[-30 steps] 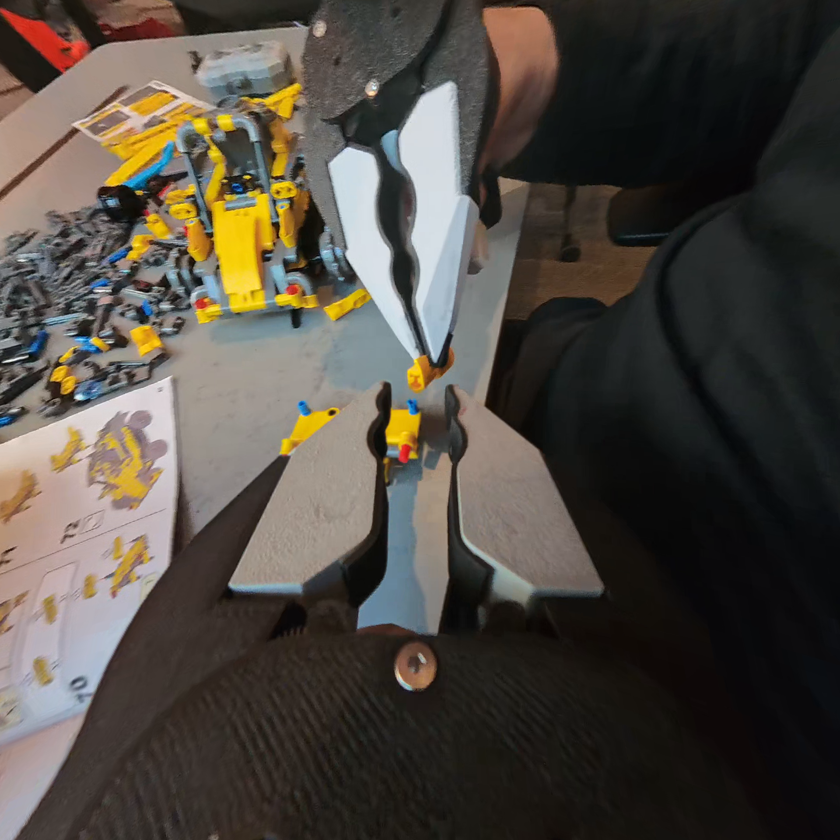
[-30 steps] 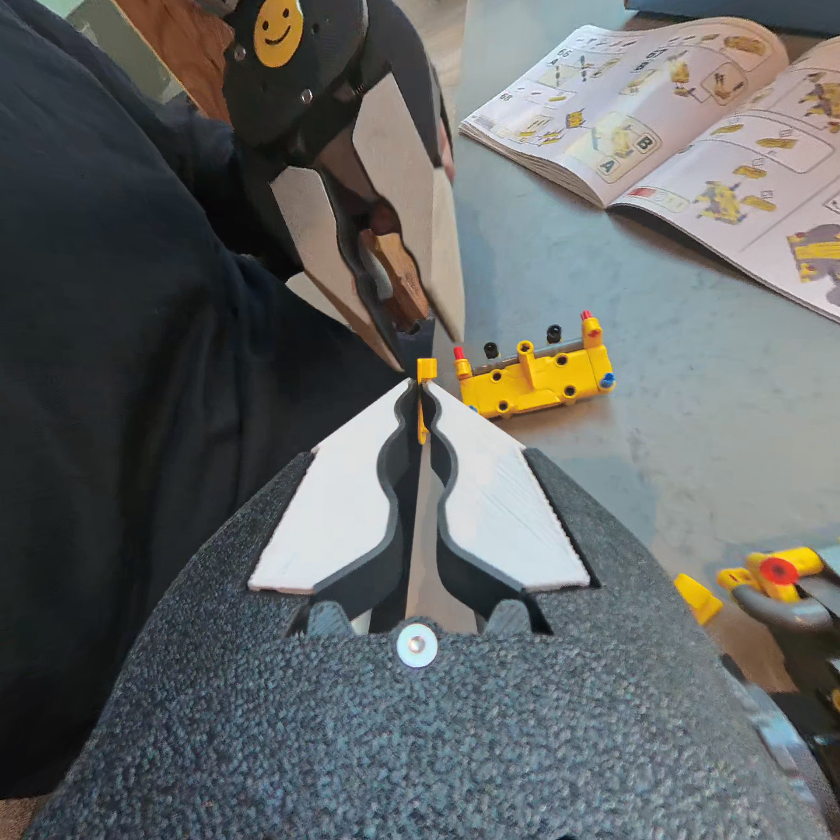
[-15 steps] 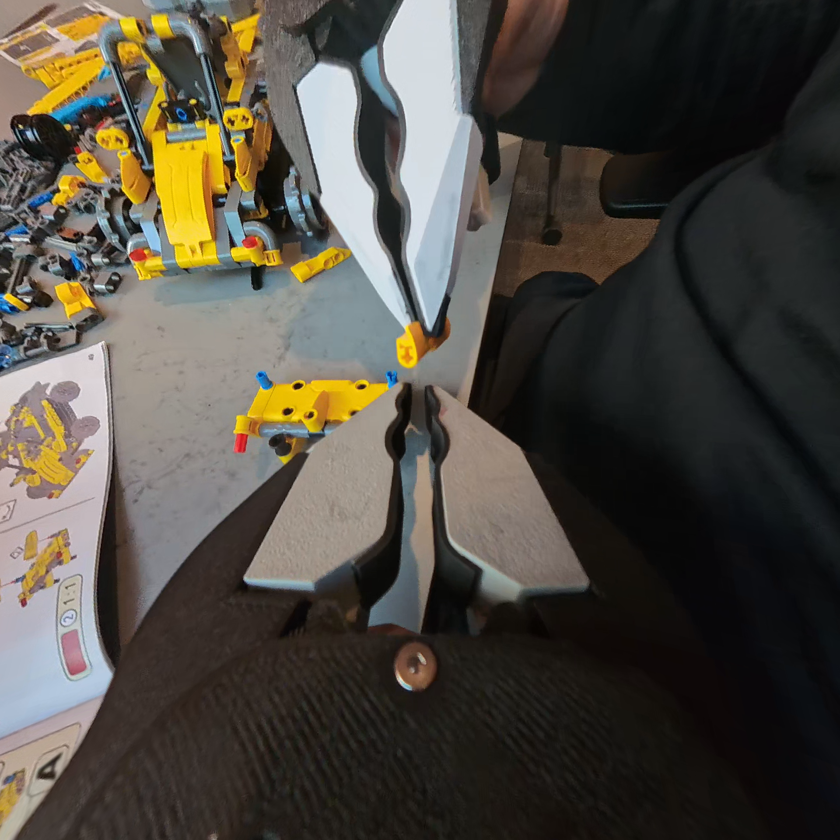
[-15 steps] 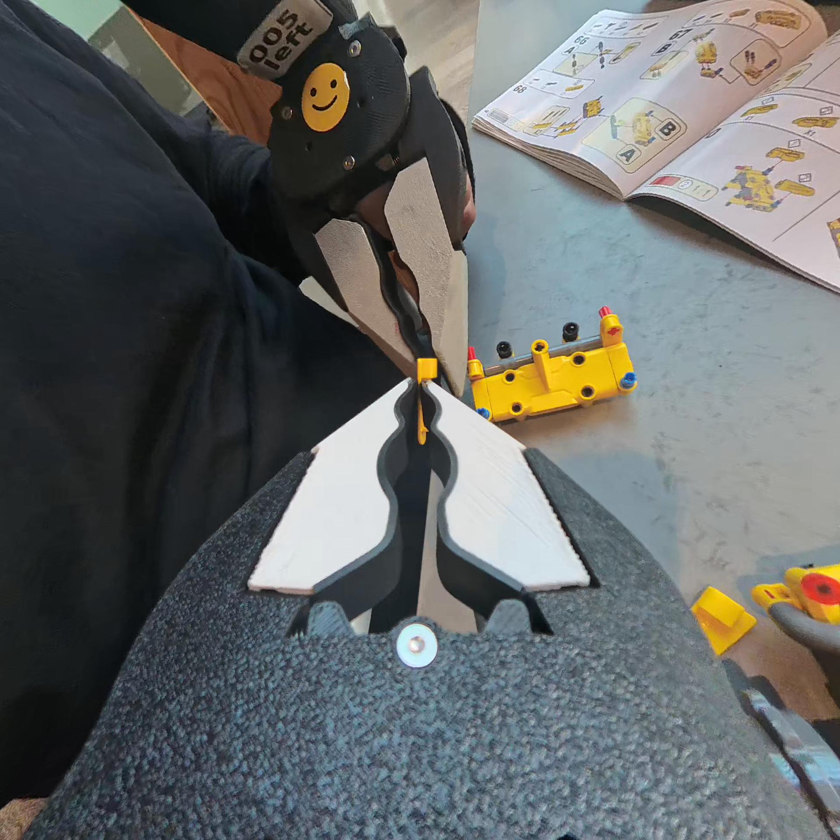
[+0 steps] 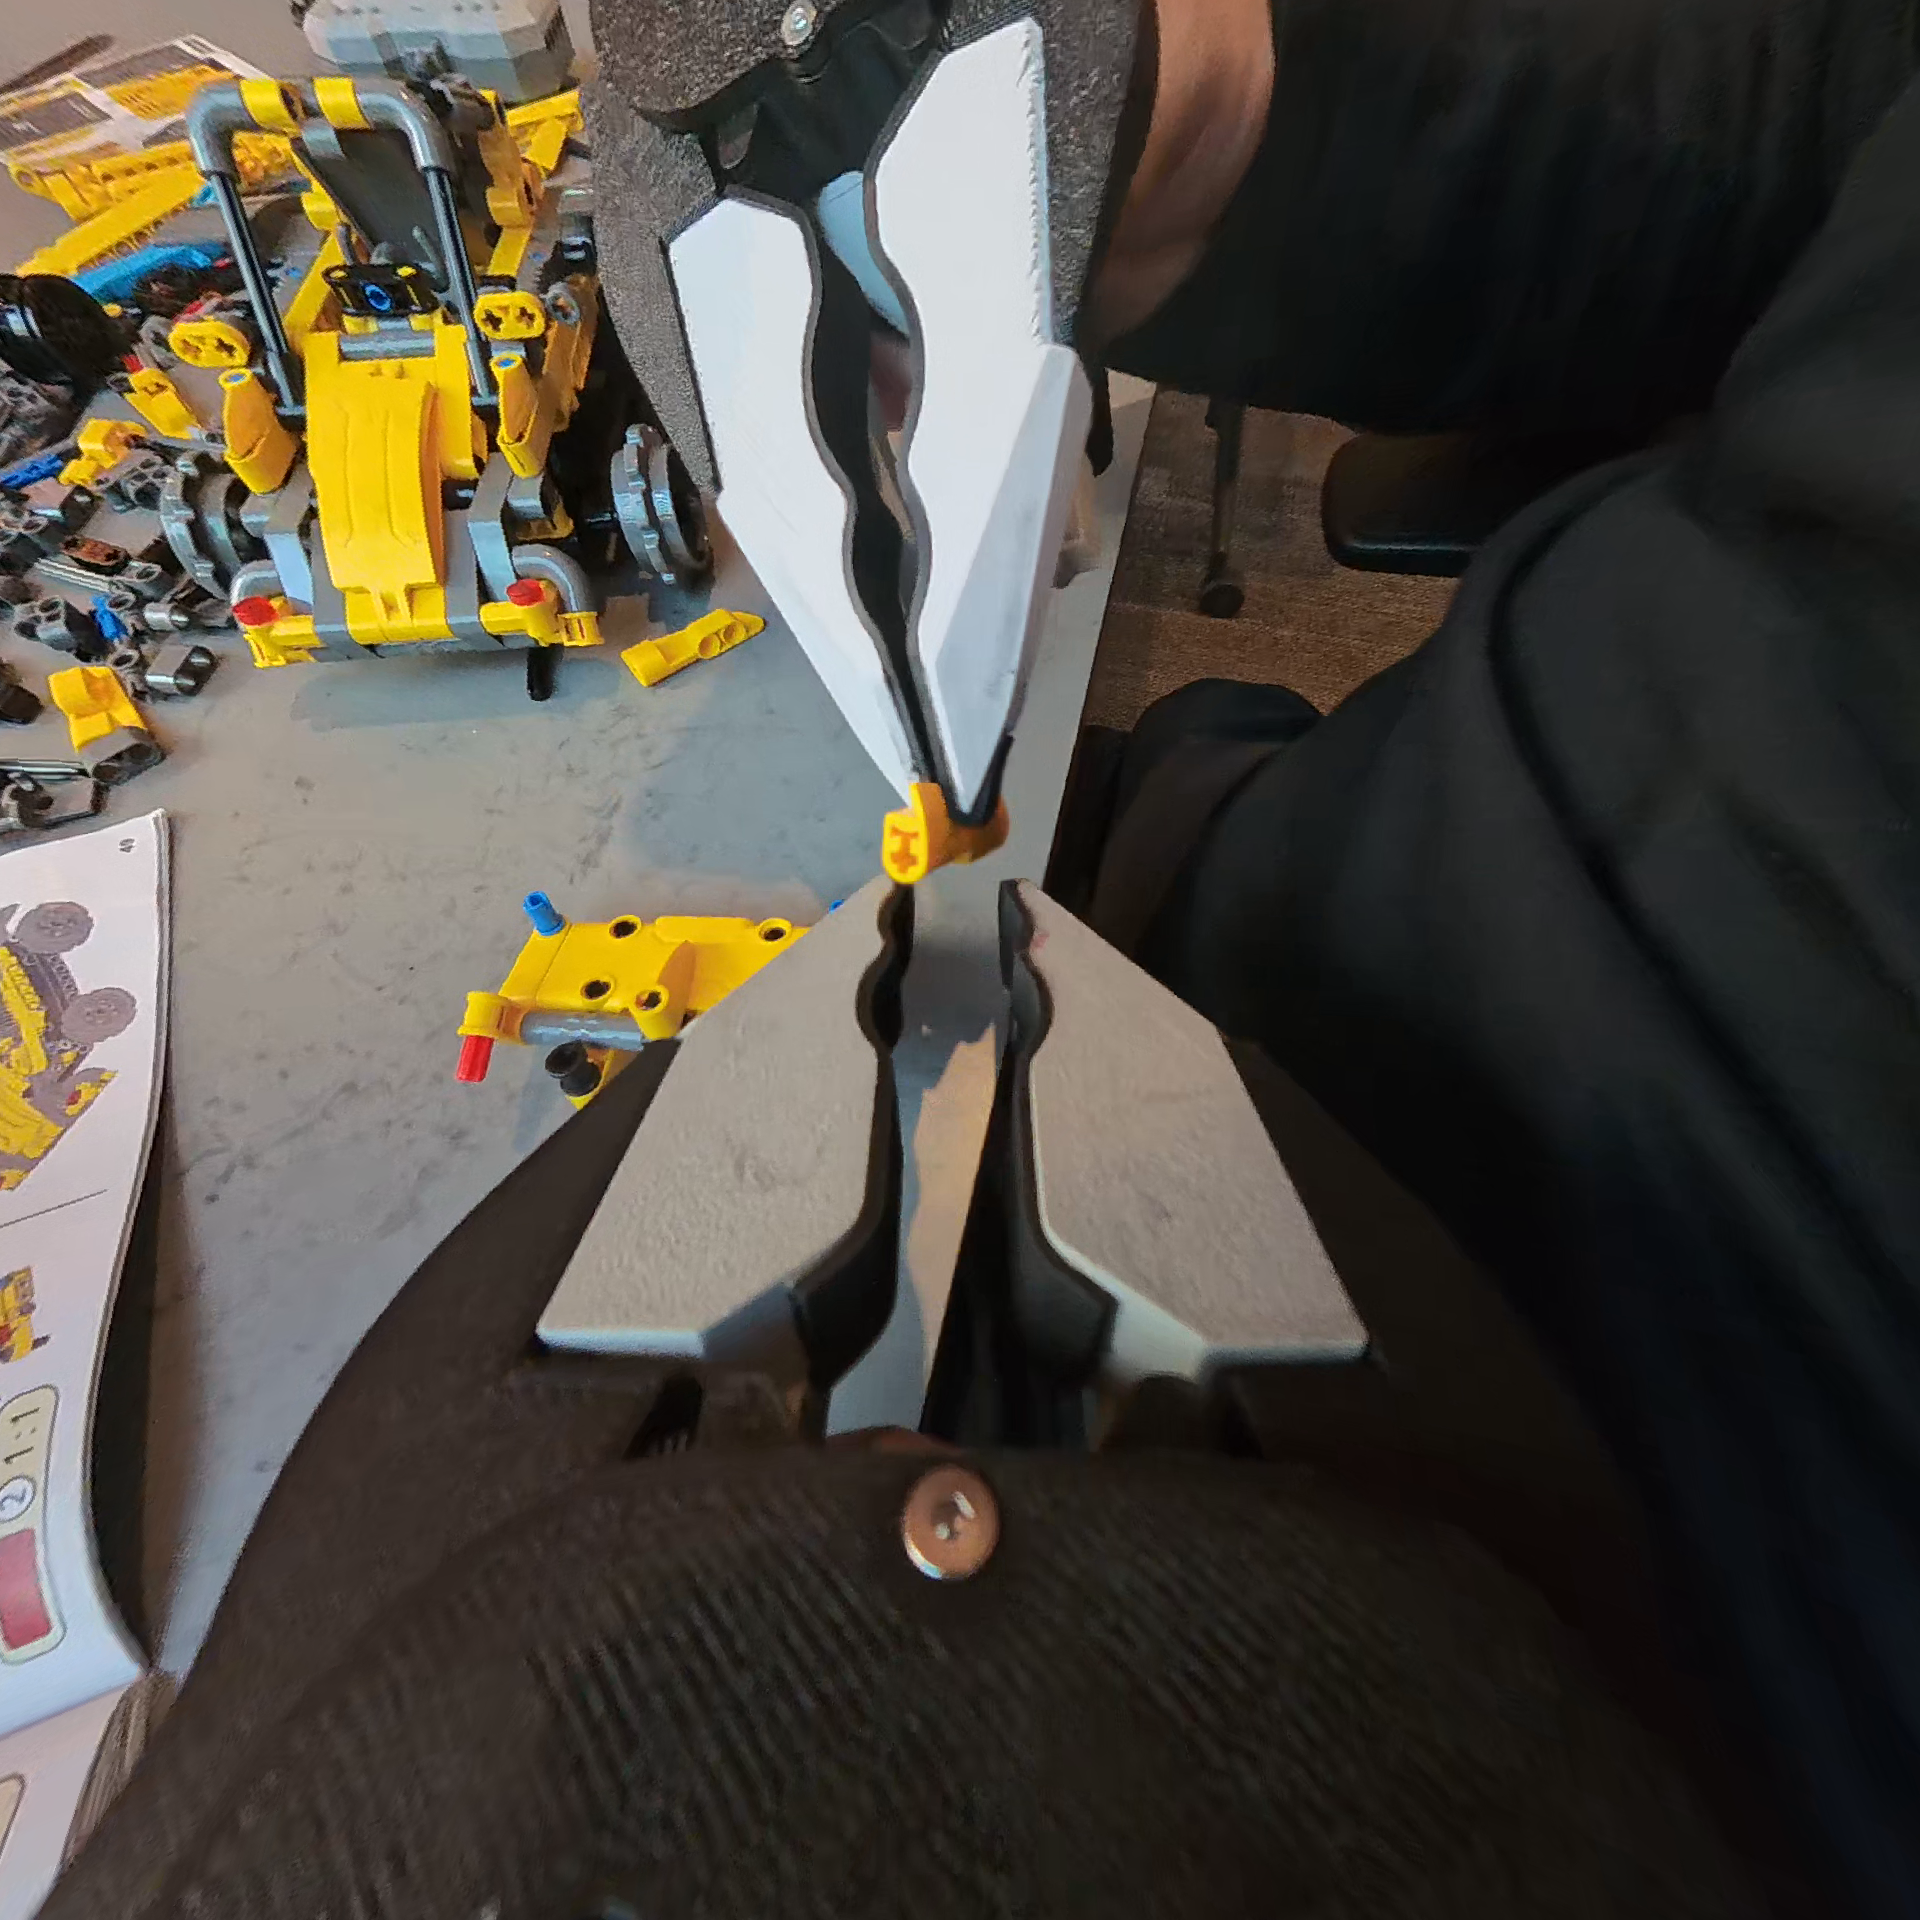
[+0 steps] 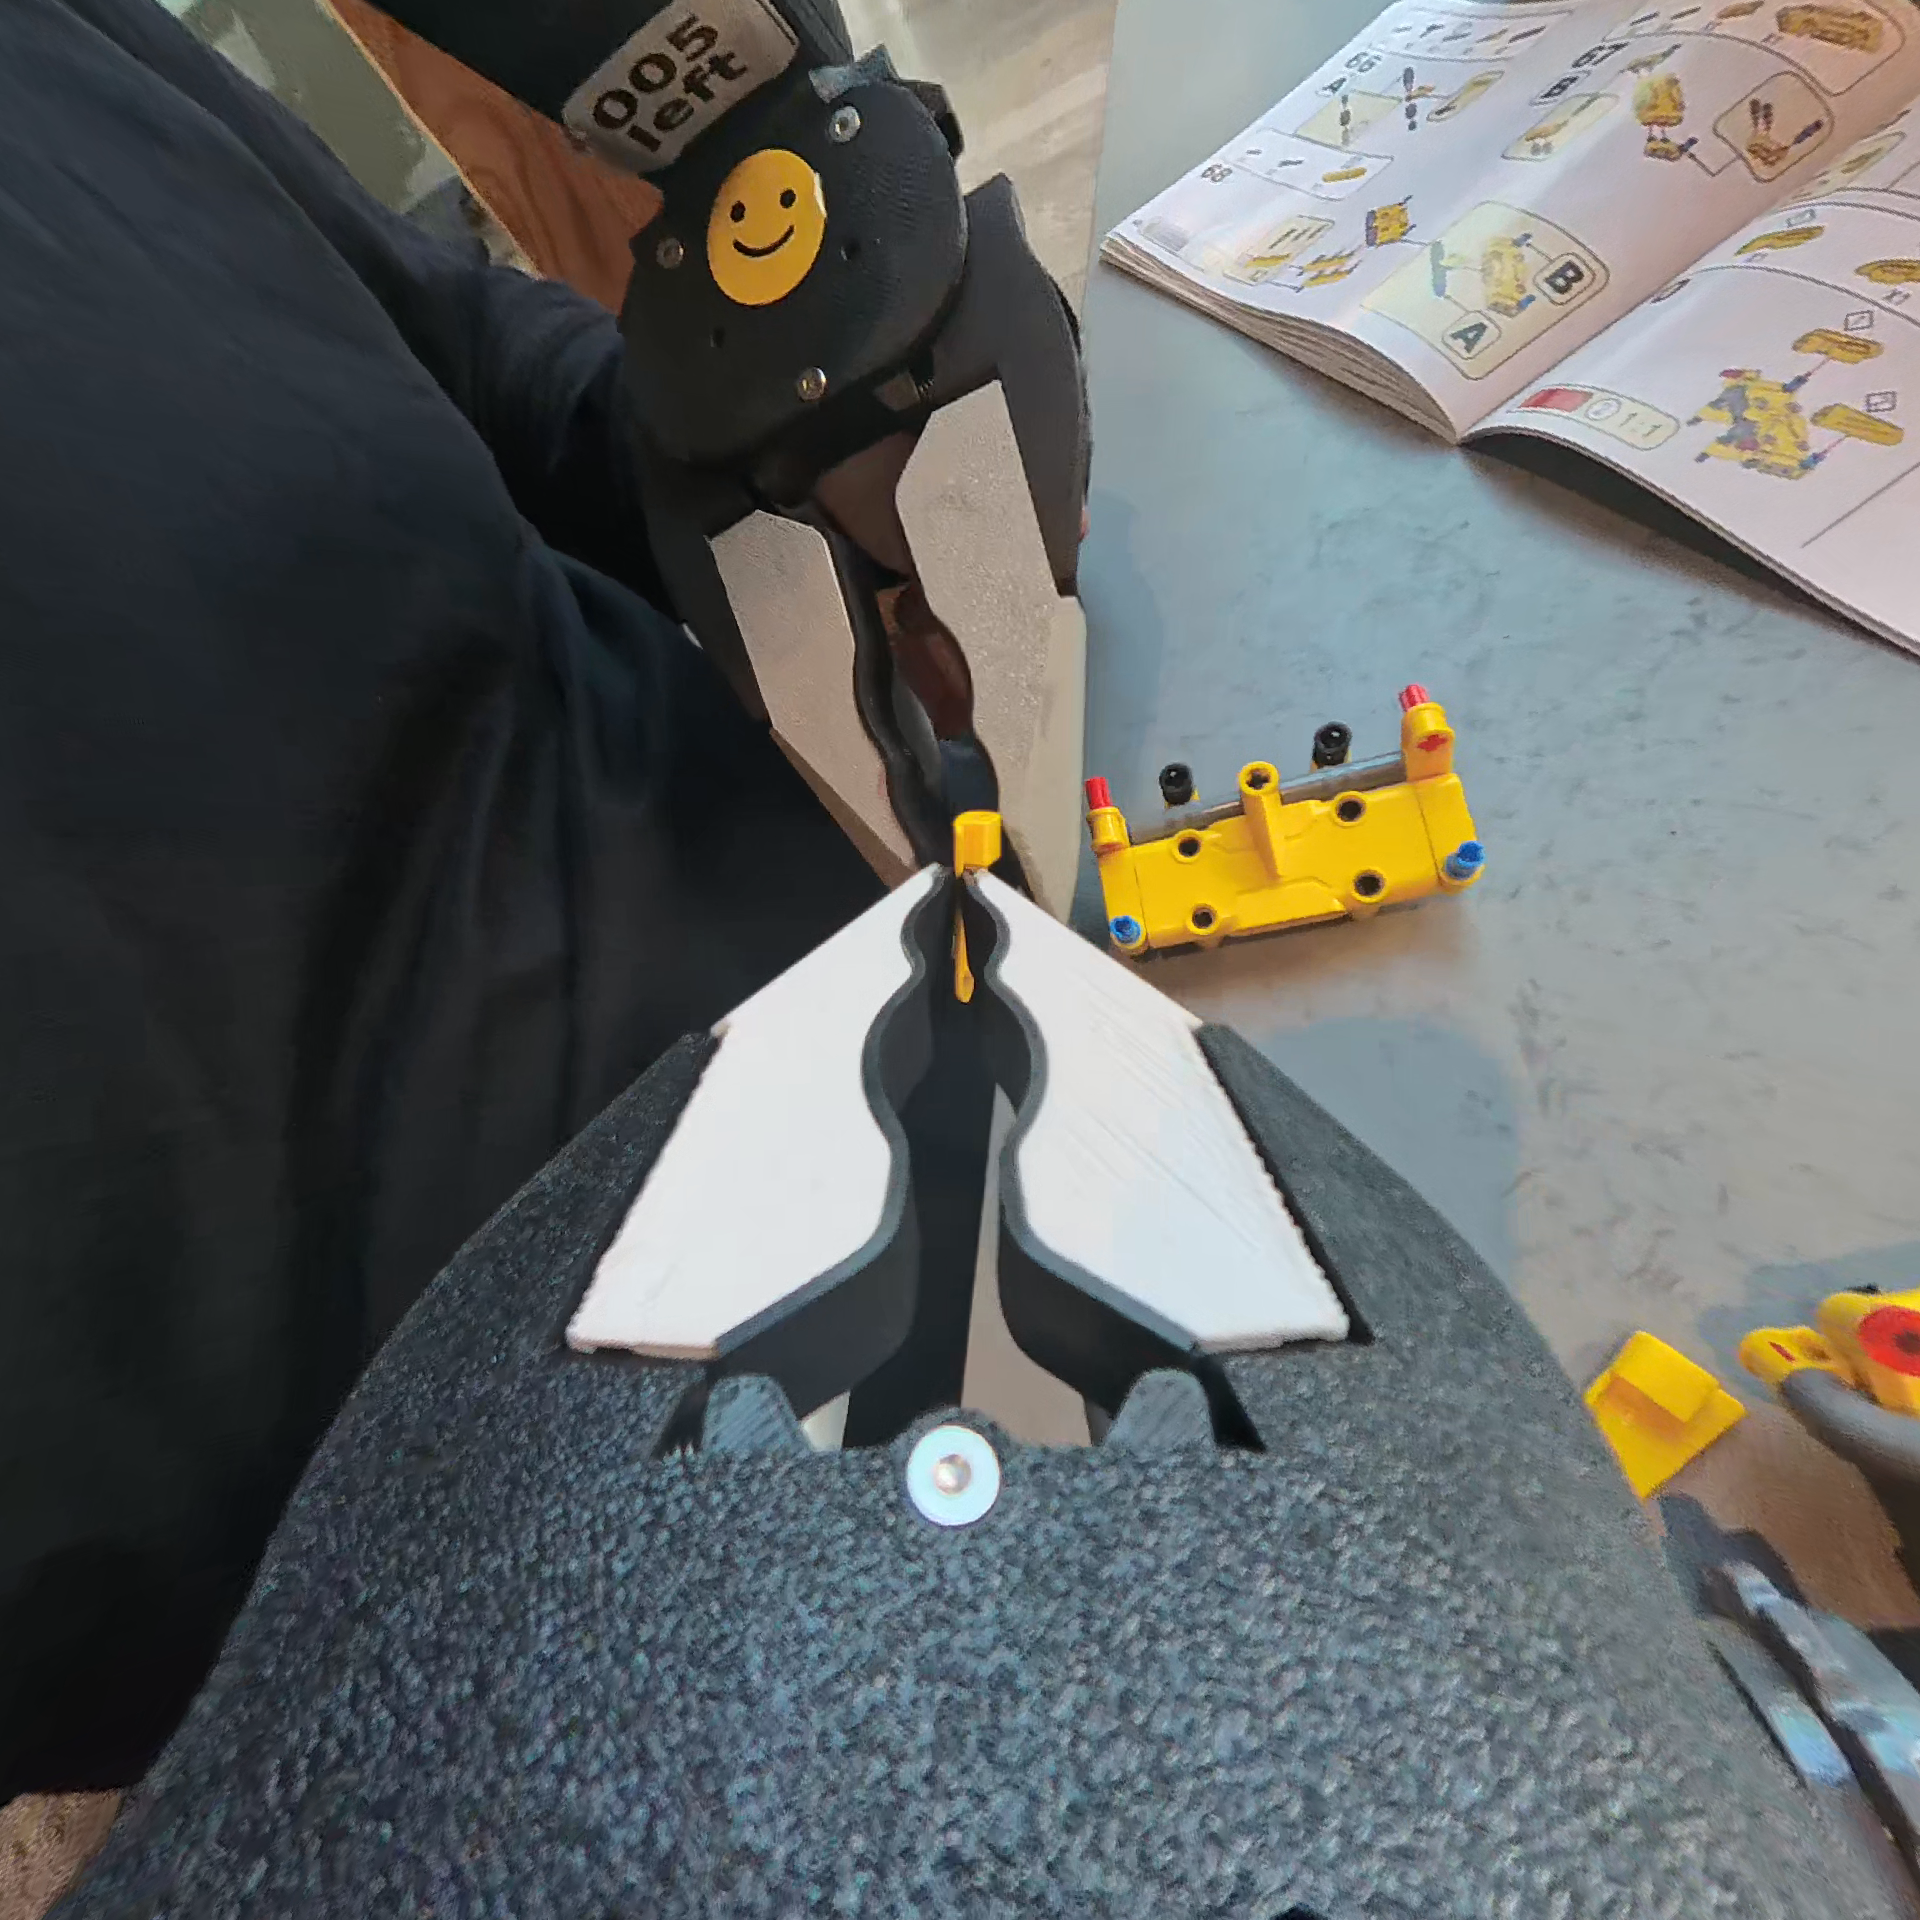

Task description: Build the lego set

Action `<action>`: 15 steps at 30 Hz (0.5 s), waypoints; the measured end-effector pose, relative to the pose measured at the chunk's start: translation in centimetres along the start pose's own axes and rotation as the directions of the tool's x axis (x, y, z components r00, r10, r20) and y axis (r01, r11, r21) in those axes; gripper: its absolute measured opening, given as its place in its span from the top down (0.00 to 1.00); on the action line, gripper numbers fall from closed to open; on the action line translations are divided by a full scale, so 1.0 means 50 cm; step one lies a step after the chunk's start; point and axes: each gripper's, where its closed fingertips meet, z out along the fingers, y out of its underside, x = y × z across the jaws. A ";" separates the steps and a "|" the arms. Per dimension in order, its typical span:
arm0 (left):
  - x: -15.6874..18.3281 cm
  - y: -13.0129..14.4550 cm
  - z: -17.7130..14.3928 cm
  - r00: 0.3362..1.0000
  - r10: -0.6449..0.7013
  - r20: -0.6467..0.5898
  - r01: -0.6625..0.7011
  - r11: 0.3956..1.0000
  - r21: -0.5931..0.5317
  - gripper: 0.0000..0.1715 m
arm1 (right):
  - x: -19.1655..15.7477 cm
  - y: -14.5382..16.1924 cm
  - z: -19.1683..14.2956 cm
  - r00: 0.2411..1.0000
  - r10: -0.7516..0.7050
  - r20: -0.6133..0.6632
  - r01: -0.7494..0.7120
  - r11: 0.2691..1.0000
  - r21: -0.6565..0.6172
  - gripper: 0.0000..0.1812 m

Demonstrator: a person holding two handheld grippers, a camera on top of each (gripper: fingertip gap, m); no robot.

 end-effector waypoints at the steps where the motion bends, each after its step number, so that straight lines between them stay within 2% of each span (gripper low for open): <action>1: -0.003 0.000 -0.003 1.000 0.000 0.005 0.000 1.000 0.001 0.93 | 0.003 0.000 -0.004 1.000 0.007 -0.004 -0.007 1.000 0.008 1.00; 10: -0.022 -0.014 -0.006 0.998 -0.046 0.034 0.045 0.999 0.020 0.89 | 0.012 0.002 -0.011 0.999 0.032 0.007 -0.033 0.999 0.023 1.00; 12: -0.018 -0.017 -0.007 0.999 -0.035 0.024 0.035 0.999 0.027 0.95 | 0.010 0.004 -0.008 1.000 0.018 0.001 -0.018 1.000 0.007 0.99; 15: -0.017 -0.015 -0.009 0.999 -0.009 0.032 0.008 1.000 0.027 0.98 | 0.007 0.003 -0.008 1.000 0.021 0.014 -0.021 1.000 0.000 1.00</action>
